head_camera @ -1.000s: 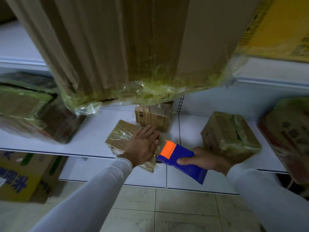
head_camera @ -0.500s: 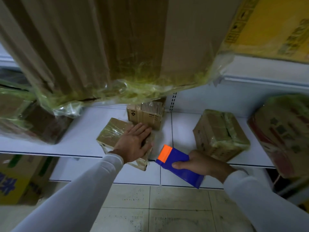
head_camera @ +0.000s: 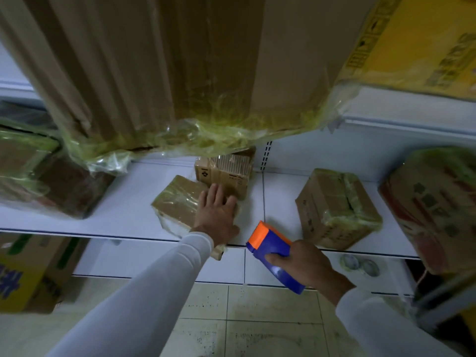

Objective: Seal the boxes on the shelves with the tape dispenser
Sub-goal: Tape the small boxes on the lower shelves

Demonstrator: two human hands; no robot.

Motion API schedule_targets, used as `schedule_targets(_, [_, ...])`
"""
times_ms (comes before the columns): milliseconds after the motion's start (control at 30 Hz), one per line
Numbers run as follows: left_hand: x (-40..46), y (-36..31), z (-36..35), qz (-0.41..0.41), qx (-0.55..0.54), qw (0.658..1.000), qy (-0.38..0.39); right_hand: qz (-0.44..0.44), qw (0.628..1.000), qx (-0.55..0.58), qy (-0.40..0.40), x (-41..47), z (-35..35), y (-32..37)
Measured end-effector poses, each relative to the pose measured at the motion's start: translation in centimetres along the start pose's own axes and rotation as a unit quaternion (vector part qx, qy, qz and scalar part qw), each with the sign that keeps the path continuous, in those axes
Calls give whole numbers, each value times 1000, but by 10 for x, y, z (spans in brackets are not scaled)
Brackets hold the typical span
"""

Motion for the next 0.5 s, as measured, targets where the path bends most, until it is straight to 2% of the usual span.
schedule_targets(200, [-5, 14, 10, -184, 23, 977, 103, 49, 997, 66, 3, -14, 9, -19])
schedule_targets(333, [-26, 19, 10, -274, 20, 955, 110, 78, 990, 110, 31, -23, 16, -18])
schedule_targets(500, [-47, 38, 16, -283, 24, 956, 75, 101, 987, 115, 40, -28, 23, -6])
Point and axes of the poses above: each hand's wrist, its own x-axis towards the middle knuckle, its own z-axis out of the back of the hand, y = z × x, the point moved 3 cm from there along x, towards the middle knuckle, and after that the axes turned 8 degrees about -x, right-handed, at the moved point
